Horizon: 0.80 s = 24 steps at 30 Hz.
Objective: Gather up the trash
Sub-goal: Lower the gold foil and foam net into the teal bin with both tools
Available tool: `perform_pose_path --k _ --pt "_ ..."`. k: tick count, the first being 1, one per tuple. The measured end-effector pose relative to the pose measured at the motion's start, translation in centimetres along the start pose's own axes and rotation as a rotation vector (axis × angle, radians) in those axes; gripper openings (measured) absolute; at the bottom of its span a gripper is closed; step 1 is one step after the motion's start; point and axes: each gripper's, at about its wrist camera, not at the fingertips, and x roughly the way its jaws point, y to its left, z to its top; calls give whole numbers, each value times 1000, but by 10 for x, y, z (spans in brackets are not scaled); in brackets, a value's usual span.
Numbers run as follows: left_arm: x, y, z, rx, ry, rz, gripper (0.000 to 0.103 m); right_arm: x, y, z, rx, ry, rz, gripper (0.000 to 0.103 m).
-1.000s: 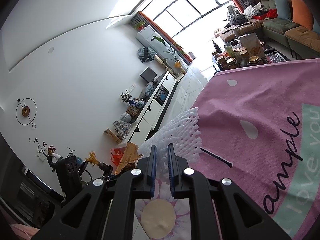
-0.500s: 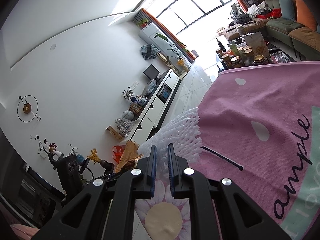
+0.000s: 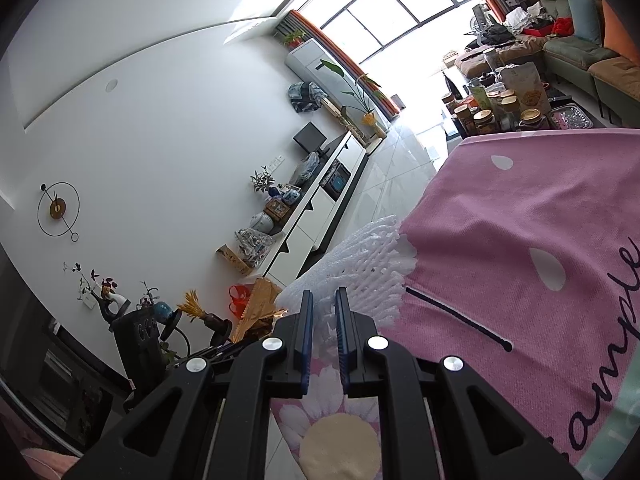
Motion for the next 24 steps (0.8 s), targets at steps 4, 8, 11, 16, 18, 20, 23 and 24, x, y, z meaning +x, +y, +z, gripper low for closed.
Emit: perform_pose_path --k 4,8,11,16,18,20,23,24 --pt "-2 5 0 -8 -4 8 10 4 3 1 -6 7 2 10" --pt "-2 9 0 -19 -8 20 10 9 8 1 -14 15 4 10" --pt "-2 11 0 -27 -9 28 10 13 10 2 -18 22 6 10" --pt "-1 18 -1 -41 -9 39 10 21 15 3 -27 35 7 10" --pt "-1 20 0 -47 -9 42 10 23 17 3 -30 39 8 10" --pt "0 21 0 -51 -8 45 10 25 19 3 -34 43 6 10" --pt "1 23 0 -57 -7 49 10 29 23 3 -38 51 4 10" --pt "2 23 0 -59 -7 51 10 30 23 3 -39 53 5 10"
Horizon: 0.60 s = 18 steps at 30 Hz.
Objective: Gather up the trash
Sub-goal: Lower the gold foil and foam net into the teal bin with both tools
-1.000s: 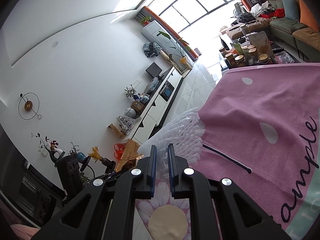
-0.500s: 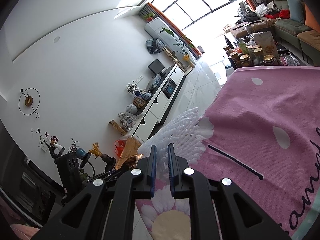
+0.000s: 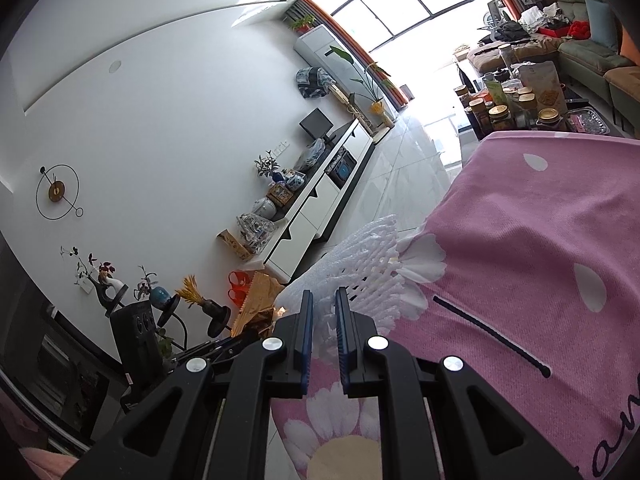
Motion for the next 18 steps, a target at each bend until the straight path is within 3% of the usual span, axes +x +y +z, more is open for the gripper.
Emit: perform_pose_path --k 18 --pt "19 3 -4 -42 25 38 10 19 15 3 -22 46 -11 10"
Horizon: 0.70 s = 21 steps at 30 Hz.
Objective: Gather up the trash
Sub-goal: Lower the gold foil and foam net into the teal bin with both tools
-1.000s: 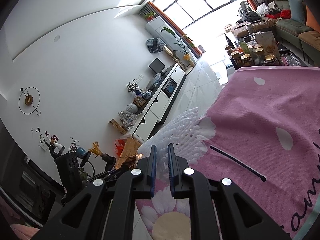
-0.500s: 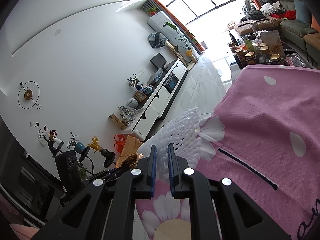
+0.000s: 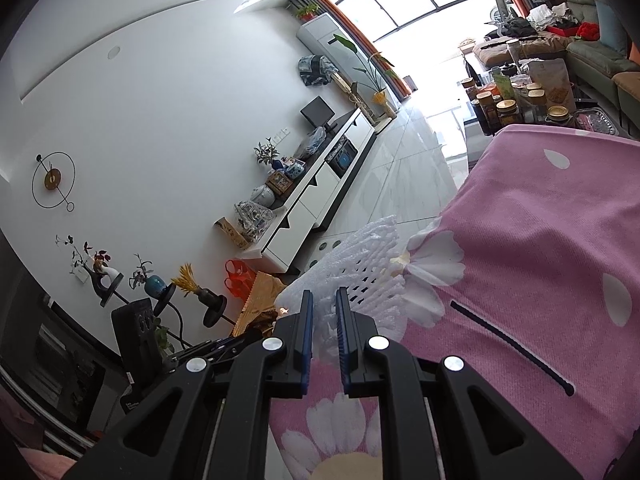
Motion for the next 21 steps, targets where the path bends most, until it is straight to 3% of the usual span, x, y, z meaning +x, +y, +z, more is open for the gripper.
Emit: perform_pose_path --k 21 --pt "24 14 -1 -39 34 31 10 29 14 5 -32 56 -19 11"
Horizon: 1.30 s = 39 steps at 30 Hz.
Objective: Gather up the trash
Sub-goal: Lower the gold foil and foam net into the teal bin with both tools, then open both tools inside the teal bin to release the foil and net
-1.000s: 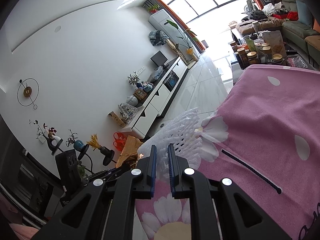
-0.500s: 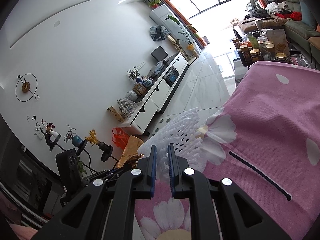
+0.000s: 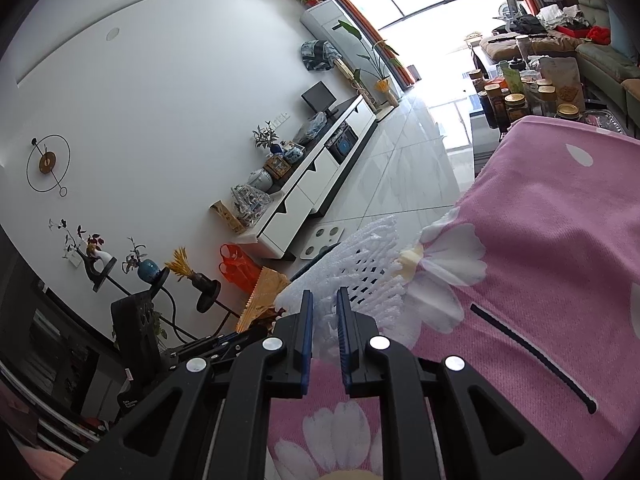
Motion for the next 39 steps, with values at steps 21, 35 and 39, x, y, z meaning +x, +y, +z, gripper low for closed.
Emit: perform_pose_path --k 21,35,39 --pt "28 6 0 -44 38 35 10 27 10 2 -36 58 -21 12" --pt "57 7 -2 -77 83 62 10 47 14 0 -54 100 -46 12" --pt "66 6 -2 -84 94 67 10 54 15 -2 -61 116 -51 12"
